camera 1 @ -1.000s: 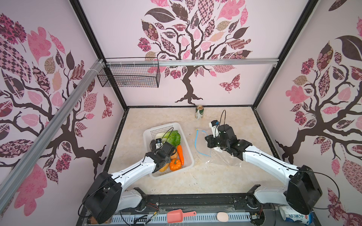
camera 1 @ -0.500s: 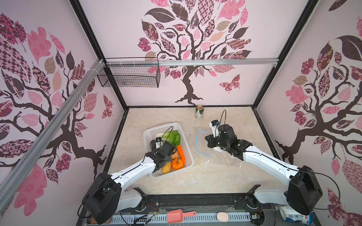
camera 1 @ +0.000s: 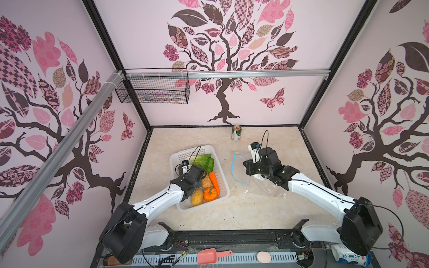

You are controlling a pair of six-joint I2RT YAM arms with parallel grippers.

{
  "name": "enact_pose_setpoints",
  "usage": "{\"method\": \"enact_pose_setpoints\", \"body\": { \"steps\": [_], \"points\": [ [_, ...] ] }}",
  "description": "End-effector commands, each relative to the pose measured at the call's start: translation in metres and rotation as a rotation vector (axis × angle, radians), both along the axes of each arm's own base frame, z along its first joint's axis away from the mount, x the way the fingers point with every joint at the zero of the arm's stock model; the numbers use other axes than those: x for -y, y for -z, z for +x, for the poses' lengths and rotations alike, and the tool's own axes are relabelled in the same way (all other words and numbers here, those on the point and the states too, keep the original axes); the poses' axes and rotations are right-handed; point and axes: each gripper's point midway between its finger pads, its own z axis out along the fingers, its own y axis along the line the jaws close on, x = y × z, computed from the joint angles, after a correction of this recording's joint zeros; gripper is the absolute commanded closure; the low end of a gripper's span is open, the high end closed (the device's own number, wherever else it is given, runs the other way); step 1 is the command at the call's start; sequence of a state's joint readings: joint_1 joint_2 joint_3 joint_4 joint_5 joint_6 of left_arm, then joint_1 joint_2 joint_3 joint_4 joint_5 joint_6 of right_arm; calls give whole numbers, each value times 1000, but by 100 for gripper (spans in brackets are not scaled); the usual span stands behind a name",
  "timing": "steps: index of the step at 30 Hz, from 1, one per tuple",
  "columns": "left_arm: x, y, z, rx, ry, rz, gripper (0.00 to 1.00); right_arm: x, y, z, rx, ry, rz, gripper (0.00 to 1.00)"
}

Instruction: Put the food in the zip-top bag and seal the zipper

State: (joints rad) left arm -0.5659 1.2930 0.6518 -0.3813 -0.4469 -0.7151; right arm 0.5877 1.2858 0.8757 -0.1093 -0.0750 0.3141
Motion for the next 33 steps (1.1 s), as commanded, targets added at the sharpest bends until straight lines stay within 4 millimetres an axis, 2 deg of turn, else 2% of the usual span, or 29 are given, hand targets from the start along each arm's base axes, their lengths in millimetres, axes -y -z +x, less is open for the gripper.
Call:
{"method": "enact_pose_setpoints", "body": {
  "steps": [1, 18, 23, 29, 33],
  "points": [
    [0, 13, 2, -23, -6, -16, 76, 2, -17, 0, 35, 0, 14, 100],
    [-3, 23, 1, -80, -15, 18, 52, 3, -16, 1, 38, 3, -4, 100],
    [-1, 14, -14, -131, 13, -11, 50, 6, -18, 1, 48, 7, -15, 100],
    [1, -5, -32, -147, 67, -57, 40, 3, -15, 2, 41, 3, -6, 100],
    [6, -12, -40, -171, 106, -83, 39, 1, -14, 2, 33, -3, 1, 100]
  ]
}}
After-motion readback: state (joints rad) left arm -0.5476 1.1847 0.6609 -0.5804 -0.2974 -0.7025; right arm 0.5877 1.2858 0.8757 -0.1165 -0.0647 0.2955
